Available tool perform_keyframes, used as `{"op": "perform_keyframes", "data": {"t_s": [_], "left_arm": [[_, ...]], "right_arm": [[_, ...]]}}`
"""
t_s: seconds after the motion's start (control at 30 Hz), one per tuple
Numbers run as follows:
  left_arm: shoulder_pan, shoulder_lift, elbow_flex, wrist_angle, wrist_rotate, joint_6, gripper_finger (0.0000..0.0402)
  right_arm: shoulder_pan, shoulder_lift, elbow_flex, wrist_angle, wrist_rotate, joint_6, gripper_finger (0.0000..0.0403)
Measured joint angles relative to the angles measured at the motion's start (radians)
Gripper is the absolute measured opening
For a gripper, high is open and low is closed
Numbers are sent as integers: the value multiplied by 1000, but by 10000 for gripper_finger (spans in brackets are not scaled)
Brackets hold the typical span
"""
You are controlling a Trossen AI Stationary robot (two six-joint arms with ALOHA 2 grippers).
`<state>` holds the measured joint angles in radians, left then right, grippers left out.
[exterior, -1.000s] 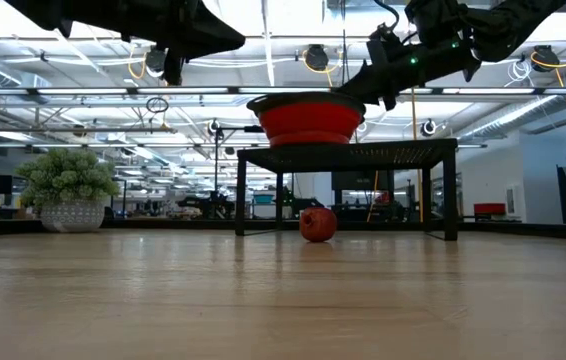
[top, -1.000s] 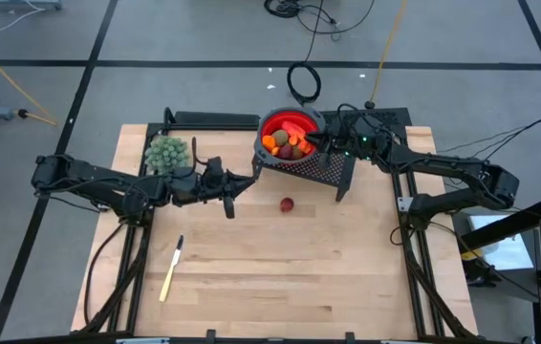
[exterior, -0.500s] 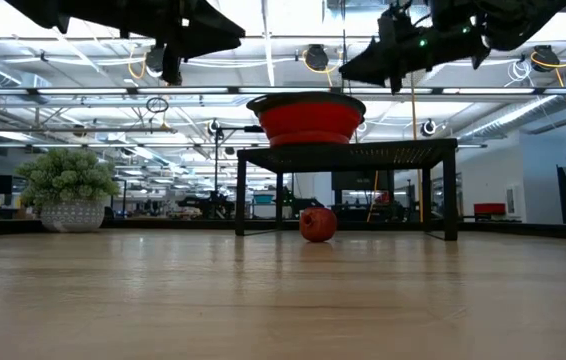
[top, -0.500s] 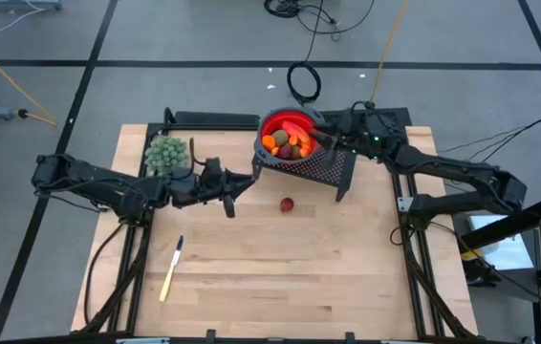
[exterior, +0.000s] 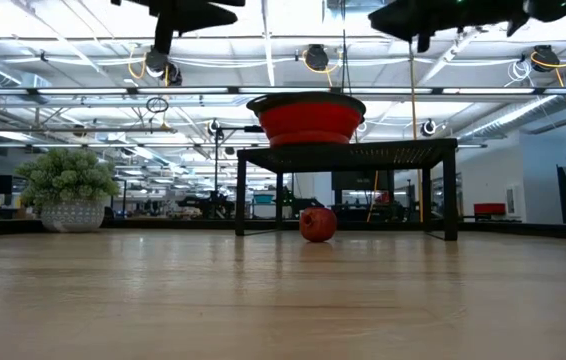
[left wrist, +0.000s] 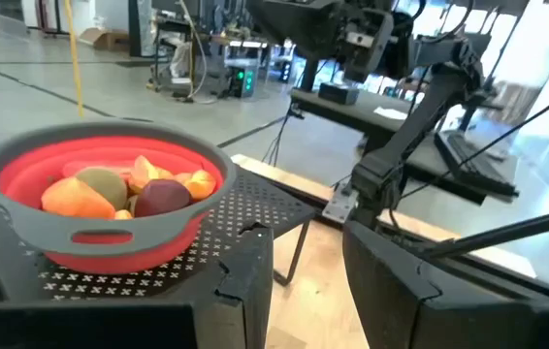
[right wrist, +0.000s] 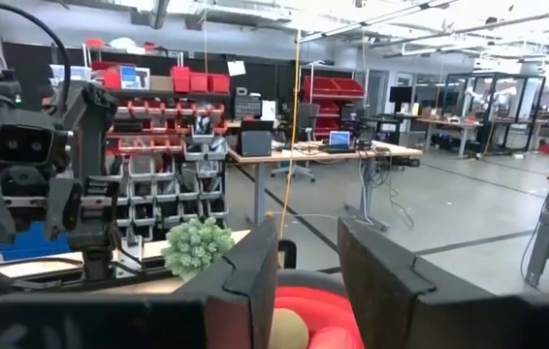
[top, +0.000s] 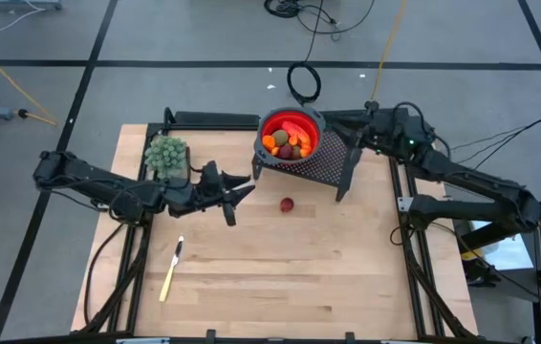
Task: Pick & Place Fruit
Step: Put the pomegranate into the red strainer bowl on the shelf
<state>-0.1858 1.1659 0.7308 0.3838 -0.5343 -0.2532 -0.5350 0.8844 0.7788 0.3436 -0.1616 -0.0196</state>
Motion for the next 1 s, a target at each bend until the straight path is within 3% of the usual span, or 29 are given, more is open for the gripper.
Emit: {"op": "perform_keyframes", "data": {"t_s": [0.33, 0.7, 1.0], "left_arm": [[-13, 162, 260, -306, -7, 5, 129], [-20, 420, 637, -723, 91, -129, 129], [-20, 556, 754, -780, 142, -307, 130]], "right_arm": [[0, -142, 0, -170, 0, 23, 98], [0, -234, 0, -334, -41, 42, 95], [0, -304, 0, -440, -131, 44, 78]]}}
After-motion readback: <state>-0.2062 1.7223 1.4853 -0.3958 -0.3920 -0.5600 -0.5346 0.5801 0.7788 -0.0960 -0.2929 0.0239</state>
